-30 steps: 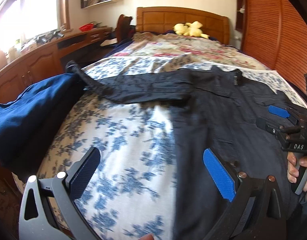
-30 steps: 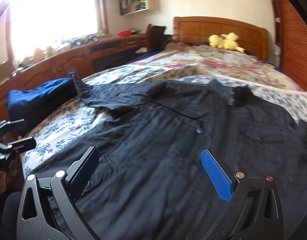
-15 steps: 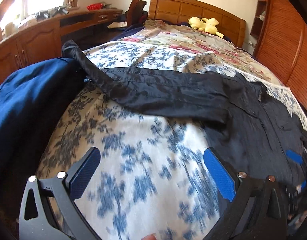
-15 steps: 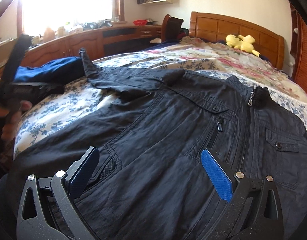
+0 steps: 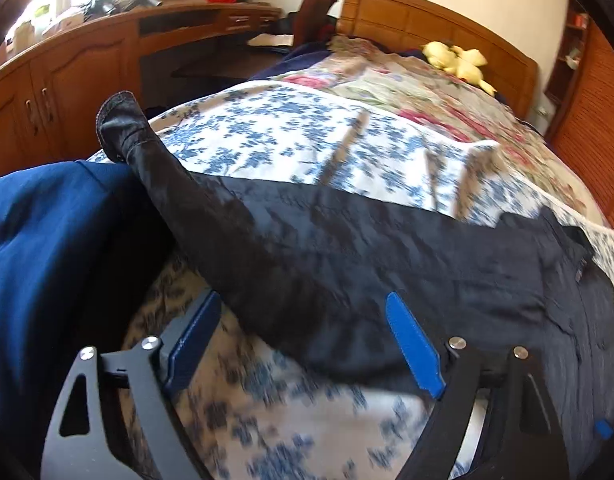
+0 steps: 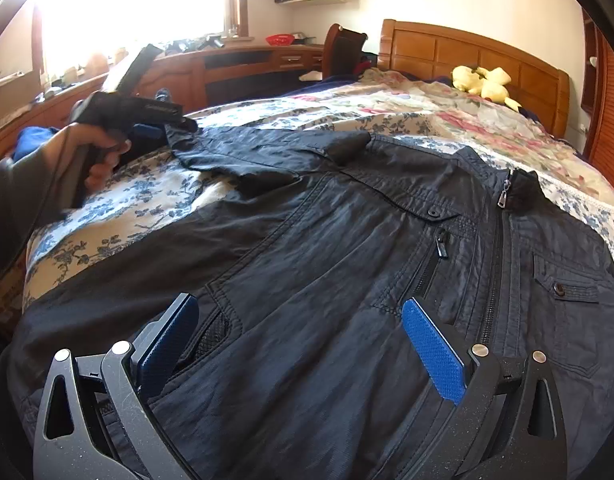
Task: Fold large clothes
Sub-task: 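Move the left gripper to the jacket sleeve cuff and close on it, then lift the sleeve with the left gripper and fold it across the jacket front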
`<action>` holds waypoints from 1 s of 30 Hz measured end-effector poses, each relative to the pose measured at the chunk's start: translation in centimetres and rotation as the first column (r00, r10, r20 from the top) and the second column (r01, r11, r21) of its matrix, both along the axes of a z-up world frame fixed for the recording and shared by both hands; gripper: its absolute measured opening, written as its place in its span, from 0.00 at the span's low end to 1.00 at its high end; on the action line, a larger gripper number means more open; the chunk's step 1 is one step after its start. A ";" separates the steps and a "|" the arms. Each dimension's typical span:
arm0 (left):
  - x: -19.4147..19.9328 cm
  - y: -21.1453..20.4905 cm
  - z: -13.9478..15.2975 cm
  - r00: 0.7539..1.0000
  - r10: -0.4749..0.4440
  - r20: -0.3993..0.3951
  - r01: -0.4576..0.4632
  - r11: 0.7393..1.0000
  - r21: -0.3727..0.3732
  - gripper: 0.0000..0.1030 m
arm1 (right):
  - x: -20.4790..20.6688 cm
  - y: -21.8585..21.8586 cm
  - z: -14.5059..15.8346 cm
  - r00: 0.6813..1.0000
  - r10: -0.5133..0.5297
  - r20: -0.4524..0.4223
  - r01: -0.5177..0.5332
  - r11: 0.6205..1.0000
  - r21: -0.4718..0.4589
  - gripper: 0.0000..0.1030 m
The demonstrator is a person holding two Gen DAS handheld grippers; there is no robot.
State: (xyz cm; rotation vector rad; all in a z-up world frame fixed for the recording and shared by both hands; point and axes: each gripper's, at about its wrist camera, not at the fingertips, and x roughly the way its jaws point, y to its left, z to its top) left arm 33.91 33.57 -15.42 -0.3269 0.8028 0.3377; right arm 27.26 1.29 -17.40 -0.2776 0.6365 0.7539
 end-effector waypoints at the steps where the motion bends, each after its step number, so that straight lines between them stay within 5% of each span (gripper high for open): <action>1: 0.4 0.6 -0.5 1.000 0.017 -0.010 -0.017 1.000 -0.004 0.82 | 0.0 0.0 0.0 1.000 0.000 0.000 0.000 1.000 0.001 1.00; 4: 0.9 1.5 -1.6 0.999 0.039 -0.035 -0.040 0.999 -0.031 0.71 | 0.0 -0.1 0.0 1.000 0.001 0.000 -0.001 1.000 0.006 1.00; 8: 1.4 2.1 -2.2 0.996 0.062 -0.056 -0.066 0.995 -0.072 0.06 | -0.1 -0.2 0.1 1.000 -0.004 0.005 0.004 1.000 0.011 1.00; 10: 1.6 1.5 -1.5 0.996 0.065 -0.060 -0.068 0.997 -0.039 0.00 | -0.1 -0.1 0.1 1.000 -0.005 0.007 0.005 1.000 0.012 1.00; 15: 1.6 -3.3 3.2 1.000 0.015 -0.004 -0.015 0.995 0.100 0.00 | -0.2 -0.3 0.3 1.000 -0.010 0.008 0.010 1.000 0.022 1.00; 23: -0.6 -14.1 11.6 0.975 -0.200 0.098 0.179 0.965 0.194 0.00 | -0.4 -2.9 2.3 0.998 -0.053 0.014 0.052 0.995 0.082 1.00; 30: -2.7 -21.1 13.2 0.947 -0.311 0.079 0.285 0.929 0.236 0.01 | -0.7 -7.0 3.4 0.994 -0.104 0.025 0.100 0.987 0.128 1.00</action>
